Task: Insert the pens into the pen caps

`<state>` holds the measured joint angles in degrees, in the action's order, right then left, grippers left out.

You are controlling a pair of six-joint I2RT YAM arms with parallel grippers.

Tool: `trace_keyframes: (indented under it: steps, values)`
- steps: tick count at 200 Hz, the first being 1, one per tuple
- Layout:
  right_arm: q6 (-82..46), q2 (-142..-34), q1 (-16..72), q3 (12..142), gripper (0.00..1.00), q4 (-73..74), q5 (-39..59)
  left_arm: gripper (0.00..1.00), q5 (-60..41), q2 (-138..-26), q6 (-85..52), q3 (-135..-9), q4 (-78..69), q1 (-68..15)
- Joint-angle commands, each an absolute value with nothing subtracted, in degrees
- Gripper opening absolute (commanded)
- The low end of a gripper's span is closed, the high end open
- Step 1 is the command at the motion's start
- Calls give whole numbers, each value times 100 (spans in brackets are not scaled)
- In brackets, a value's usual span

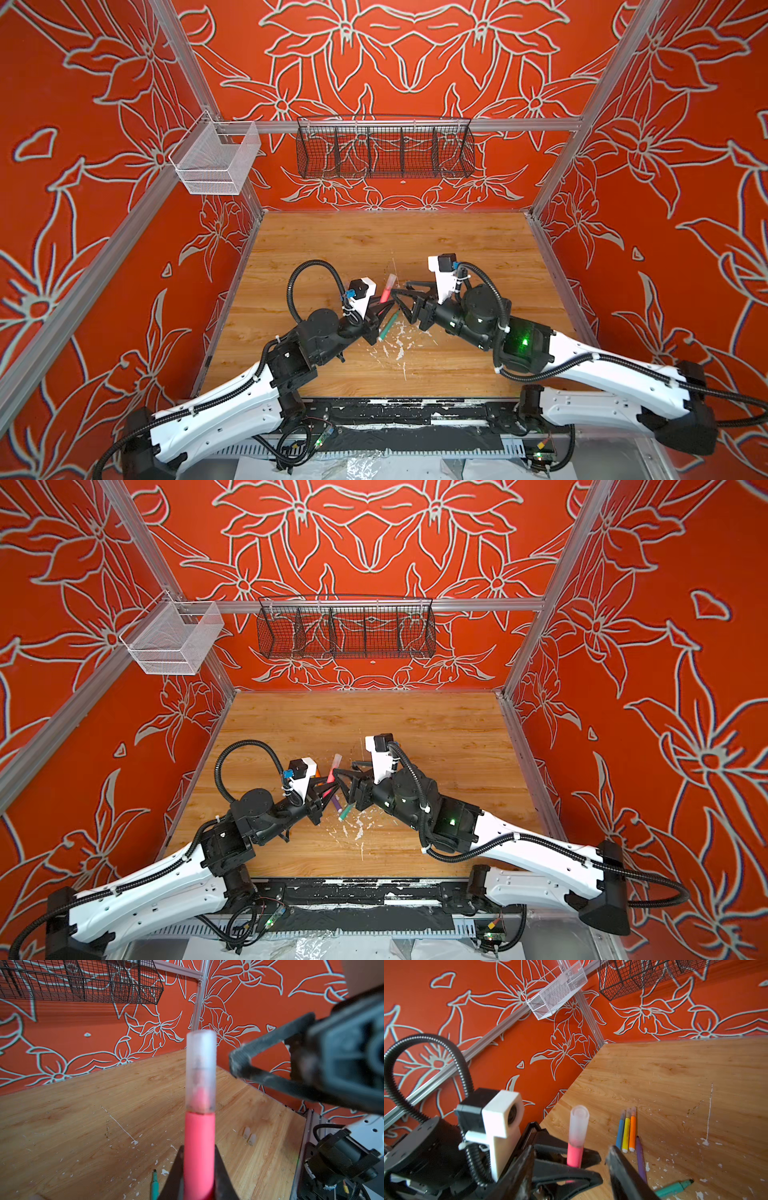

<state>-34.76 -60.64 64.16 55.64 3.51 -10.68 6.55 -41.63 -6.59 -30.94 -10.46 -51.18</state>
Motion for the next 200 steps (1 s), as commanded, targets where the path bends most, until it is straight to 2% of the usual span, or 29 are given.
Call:
trace_keyframes:
  steps: [1, 36, 73, 91, 112, 137, 174, 200]
  values:
    - [-3539, -6385, 6197, 6035, 58, 106, -942, 0, 677, -4089, -510, -3100, -1274, -5168]
    - [-3655, -6923, 5958, 6544, 55, -26, -601, 0, 677, -4045, -501, -3105, -1257, -5186]
    - [-3802, -7228, 5882, 6675, 37, 17, -408, 0, 720, -3982, -497, -3076, -1266, -5186]
    - [-3856, -7267, 5897, 6621, 32, 66, -274, 0, 766, -3992, -499, -3077, -1265, -5186]
    - [-3875, -7262, 5952, 6535, 16, 44, -302, 0, 841, -4012, -518, -3076, -1282, -5183]
    - [-3906, -7277, 6046, 6383, 0, 52, -350, 0, 982, -4052, -547, -3148, -1275, -5186]
    - [-4034, -7303, 6318, 5959, 0, 276, -544, 0, 1745, -4078, -343, -3361, -1736, -5177]
    - [-4293, -7384, 6456, 5546, 0, 707, -391, 0, 2097, -4438, 214, -3951, -2176, -5164]
